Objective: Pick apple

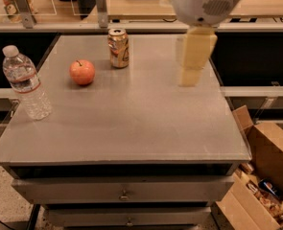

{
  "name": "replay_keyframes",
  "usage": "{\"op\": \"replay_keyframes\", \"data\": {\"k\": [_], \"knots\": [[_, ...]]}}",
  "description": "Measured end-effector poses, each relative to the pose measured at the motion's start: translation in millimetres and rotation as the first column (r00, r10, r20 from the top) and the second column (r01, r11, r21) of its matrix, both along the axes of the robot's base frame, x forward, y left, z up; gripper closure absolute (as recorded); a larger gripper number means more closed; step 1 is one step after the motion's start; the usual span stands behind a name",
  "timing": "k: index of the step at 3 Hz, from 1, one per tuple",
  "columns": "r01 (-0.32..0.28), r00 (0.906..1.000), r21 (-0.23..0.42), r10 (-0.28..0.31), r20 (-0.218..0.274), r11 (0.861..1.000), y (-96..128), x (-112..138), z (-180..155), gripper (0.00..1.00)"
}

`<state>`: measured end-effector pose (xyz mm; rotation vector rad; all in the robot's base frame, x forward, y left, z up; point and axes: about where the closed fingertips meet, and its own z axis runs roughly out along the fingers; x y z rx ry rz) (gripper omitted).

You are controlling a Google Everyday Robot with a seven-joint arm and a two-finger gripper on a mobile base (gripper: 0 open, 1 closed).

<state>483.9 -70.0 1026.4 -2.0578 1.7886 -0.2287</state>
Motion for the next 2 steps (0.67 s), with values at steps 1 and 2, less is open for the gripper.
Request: {"op": "replay_keyframes", "data": {"k": [1, 2], "knots": [[-0.066, 0.9946, -0.061, 0.071, 0.076, 0.996, 59.8, 22.9, 3.2, 0.00], [-0.096, 0.9872, -0.114, 0.110, 0.116, 0.989, 106.7, 47.9, -12.6, 0.00]]}}
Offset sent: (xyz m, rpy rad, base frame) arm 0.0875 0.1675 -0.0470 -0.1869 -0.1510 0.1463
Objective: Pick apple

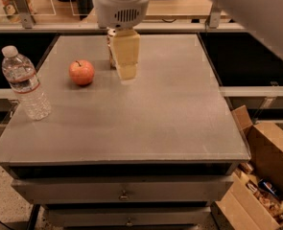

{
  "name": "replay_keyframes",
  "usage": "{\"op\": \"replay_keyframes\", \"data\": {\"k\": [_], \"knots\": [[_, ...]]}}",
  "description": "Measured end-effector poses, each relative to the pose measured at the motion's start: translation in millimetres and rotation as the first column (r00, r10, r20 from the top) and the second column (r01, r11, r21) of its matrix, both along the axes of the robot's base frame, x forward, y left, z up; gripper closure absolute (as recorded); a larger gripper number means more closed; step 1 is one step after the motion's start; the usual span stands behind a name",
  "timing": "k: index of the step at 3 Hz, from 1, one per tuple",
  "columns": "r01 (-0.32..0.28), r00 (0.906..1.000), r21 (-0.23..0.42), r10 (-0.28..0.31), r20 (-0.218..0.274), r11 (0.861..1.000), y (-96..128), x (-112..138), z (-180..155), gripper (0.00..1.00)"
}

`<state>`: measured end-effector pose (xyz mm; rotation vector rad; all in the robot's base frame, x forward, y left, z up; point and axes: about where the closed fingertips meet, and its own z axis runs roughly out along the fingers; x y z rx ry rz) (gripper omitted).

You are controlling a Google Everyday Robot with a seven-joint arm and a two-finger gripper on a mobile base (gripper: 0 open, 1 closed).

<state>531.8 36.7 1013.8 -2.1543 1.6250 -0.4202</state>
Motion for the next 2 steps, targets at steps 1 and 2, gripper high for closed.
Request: {"op": "replay_keyframes", "data": {"k": [1, 2], "knots": [[-0.029, 0.9996, -0.027, 0.029, 0.007, 0.999, 37.8, 18.6, -23.2, 0.00], [-0.064, 0.9975, -0.034, 0.062, -0.033, 0.997, 68.3, 31.0, -50.9, 0.00]]}}
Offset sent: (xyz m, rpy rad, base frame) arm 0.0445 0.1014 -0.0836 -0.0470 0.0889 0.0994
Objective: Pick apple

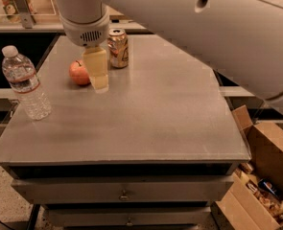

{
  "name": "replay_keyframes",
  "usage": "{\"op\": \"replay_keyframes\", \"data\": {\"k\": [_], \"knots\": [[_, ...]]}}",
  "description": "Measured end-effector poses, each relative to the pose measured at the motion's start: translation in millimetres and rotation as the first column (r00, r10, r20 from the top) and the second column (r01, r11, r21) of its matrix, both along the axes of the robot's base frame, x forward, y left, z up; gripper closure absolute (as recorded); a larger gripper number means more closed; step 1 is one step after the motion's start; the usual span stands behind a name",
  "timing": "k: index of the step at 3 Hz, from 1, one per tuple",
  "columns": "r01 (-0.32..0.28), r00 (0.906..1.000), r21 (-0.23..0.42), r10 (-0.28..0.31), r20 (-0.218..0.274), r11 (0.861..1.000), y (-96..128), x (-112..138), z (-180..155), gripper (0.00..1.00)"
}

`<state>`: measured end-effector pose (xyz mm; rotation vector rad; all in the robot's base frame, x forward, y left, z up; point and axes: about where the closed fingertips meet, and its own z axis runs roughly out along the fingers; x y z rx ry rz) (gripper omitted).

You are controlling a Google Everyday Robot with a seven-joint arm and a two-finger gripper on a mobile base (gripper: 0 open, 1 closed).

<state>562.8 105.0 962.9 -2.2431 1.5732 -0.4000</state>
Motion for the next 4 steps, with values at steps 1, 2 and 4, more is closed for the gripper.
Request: {"op": "replay_keyframes", "data": {"k": [1, 2, 4], "knots": [[0.000, 1.0000, 0.000, 0.000, 0.000, 1.000, 0.0, 0.0, 0.0, 0.00], [-0.028, 0.9994, -0.071, 0.029, 0.017, 0.997, 3.1, 16.0, -9.1, 0.00], [-0.146, 0.9869, -0.139, 0.154, 0.048, 0.979, 6.7, 74.8, -36.1, 0.00]]}}
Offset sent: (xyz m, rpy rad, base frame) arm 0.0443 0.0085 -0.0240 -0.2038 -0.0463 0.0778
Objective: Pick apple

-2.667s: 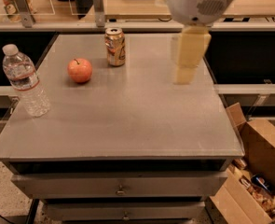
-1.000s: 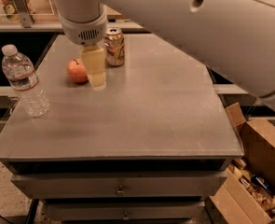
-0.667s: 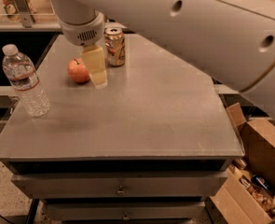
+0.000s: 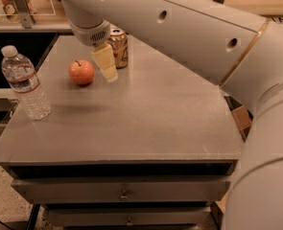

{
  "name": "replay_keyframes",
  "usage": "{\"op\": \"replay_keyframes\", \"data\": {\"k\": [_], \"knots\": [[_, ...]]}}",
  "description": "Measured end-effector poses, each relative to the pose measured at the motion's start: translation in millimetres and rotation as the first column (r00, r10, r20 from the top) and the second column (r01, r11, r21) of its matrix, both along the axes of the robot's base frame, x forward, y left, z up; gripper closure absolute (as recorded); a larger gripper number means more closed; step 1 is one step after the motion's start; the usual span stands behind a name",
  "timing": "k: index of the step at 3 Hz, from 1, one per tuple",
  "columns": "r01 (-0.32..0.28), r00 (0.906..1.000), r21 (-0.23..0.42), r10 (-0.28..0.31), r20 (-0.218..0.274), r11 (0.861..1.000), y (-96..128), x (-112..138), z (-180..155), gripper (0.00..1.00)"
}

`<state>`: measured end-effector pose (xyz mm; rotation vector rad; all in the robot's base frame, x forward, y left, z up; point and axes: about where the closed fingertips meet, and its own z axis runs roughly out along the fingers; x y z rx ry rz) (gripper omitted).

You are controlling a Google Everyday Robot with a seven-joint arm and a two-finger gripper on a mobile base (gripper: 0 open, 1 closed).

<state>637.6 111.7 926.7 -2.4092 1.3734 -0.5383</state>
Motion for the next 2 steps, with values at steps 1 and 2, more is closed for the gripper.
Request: {"op": "replay_keyframes", "data": {"k": [1, 2], "knots": [[-0.047, 0.9989, 0.009, 0.047, -0.007, 0.999, 0.7, 19.3, -20.2, 0.00], [-0.112, 0.9935, 0.054, 0.113, -0.015, 0.992, 11.2, 31.5, -36.3, 0.00]]}}
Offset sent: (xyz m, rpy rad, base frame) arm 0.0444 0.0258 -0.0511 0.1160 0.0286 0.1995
